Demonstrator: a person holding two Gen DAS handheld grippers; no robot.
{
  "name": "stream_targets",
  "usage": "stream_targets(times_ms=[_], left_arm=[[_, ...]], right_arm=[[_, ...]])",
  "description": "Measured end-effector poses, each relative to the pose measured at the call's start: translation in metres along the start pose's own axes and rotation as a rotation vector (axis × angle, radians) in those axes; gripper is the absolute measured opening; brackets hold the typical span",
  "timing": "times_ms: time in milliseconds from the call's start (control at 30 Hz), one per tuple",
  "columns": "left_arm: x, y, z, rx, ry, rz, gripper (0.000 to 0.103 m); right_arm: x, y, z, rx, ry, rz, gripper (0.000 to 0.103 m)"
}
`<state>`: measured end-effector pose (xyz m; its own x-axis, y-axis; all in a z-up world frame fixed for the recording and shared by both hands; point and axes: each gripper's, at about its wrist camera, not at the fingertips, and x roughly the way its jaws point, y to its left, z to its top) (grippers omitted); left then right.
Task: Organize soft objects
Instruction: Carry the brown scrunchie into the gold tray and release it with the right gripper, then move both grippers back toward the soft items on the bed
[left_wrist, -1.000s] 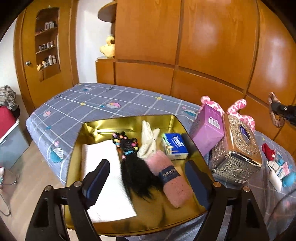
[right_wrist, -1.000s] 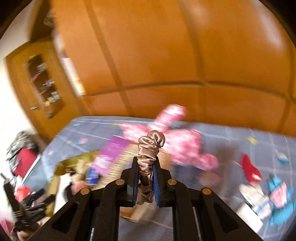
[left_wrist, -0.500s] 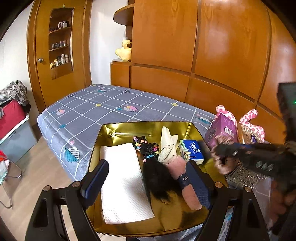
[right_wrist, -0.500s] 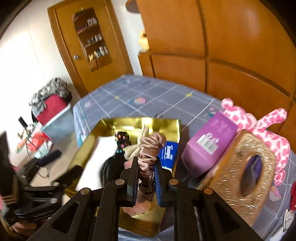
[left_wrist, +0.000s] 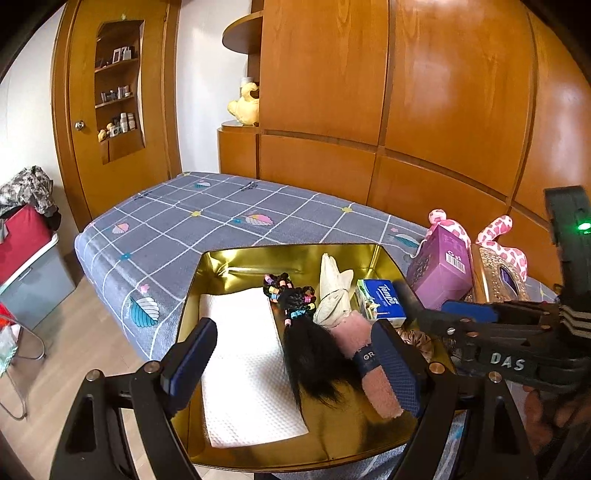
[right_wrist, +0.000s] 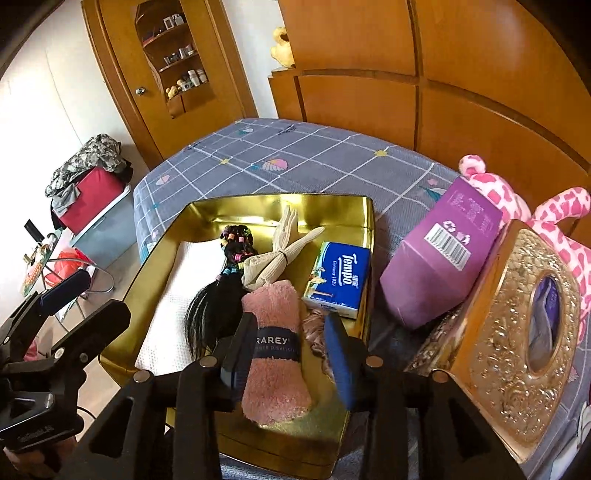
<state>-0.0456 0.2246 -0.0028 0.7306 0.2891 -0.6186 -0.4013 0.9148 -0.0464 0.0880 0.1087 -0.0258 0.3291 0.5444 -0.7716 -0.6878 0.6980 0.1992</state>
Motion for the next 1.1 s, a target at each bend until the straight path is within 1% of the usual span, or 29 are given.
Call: stream_targets(times_ms=[333, 500, 600, 833, 1100], left_arm=[[-0.004, -0.01, -0.003, 0.035, -0.001, -0.012, 0.086], [-0.007, -0.02, -0.005, 0.074, -0.002, -0.022, 0.086], [-0.009, -0.027, -0.008, 0.097, 0.002, -0.04, 0.086], [-0.017, -0.048, -0.013, 0.17, -0.003, -0.082, 0.086], [-0.027, -0.083, -0.019, 0.282, -0.011, -0.144, 0.086]], right_arm=[[-0.04, -0.013, -0.006, 0.022, -0.097, -0.074, 0.038], [-0.065, -0.031, -0.012, 0.059, -0.149, -0.116, 0.038], [-0.081, -0.046, -0.016, 0.089, -0.179, -0.141, 0.038], [-0.12, -0.091, -0.031, 0.169, -0.235, -0.23, 0.038], [-0.166, -0.162, -0.063, 0.302, -0.268, -0.383, 0.038]])
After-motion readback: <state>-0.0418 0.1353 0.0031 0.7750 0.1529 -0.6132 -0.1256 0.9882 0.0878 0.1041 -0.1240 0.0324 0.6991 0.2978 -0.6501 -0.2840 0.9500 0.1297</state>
